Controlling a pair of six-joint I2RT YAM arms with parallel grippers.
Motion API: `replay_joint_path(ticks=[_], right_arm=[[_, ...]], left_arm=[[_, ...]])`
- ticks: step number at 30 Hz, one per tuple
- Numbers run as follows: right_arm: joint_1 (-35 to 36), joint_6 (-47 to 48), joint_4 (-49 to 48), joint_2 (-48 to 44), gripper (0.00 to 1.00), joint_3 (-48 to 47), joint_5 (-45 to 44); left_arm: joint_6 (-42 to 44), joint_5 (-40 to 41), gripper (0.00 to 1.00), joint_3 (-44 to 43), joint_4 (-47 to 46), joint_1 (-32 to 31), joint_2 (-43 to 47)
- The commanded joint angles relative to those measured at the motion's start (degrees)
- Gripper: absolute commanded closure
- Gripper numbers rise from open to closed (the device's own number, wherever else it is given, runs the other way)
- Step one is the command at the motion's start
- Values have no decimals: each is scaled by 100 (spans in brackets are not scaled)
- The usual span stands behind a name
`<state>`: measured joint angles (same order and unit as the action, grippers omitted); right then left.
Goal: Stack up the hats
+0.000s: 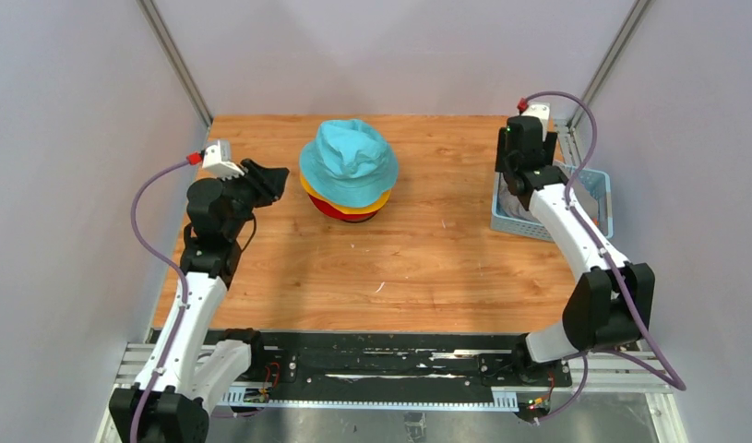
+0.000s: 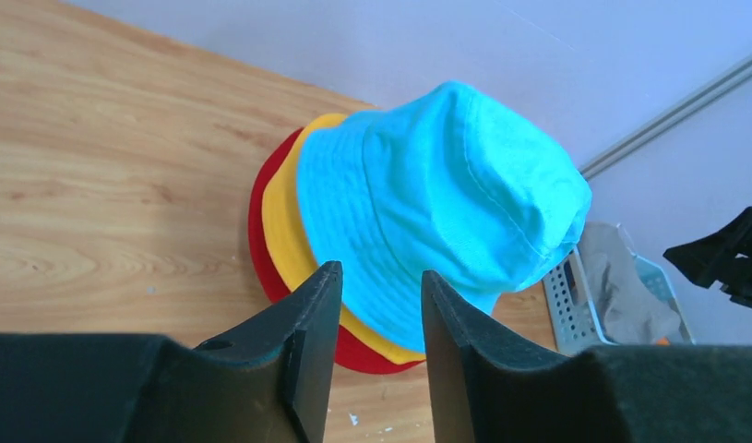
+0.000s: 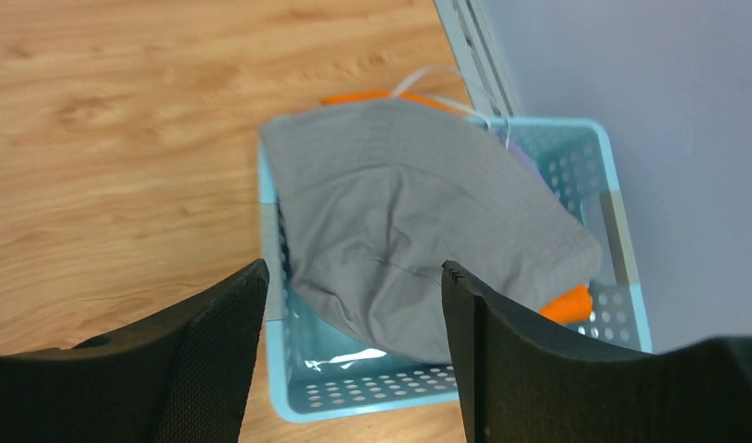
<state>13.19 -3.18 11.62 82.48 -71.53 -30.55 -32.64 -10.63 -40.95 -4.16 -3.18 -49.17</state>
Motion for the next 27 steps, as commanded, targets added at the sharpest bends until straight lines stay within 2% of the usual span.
replay_joint_path(ticks=[1,3,4,7,10,15,27], right_arm=[[-521,-853,444,142,32,234,637],[-664,-955,425,315,32,338,814],[-723,-1001,412,419,33,367,856],[-897,-1150,340,772,34,476,1066],[-1011,-1245,164,1096,35,586,1304],[-1185,-1311,86,1584,37,470,1419],[-1503,-1499,290,1953,44,465,1311]], left_arm=[[483,26,53,-393,559,-177,-123],[576,88,34,-461,443,-309,-117],[650,119,29,-505,404,-379,-104],[737,115,17,-641,288,-452,-97],[821,-32,9,-828,264,-477,-149],[834,-78,7,-936,219,-550,-122],[803,-135,5,-961,101,-665,-358]])
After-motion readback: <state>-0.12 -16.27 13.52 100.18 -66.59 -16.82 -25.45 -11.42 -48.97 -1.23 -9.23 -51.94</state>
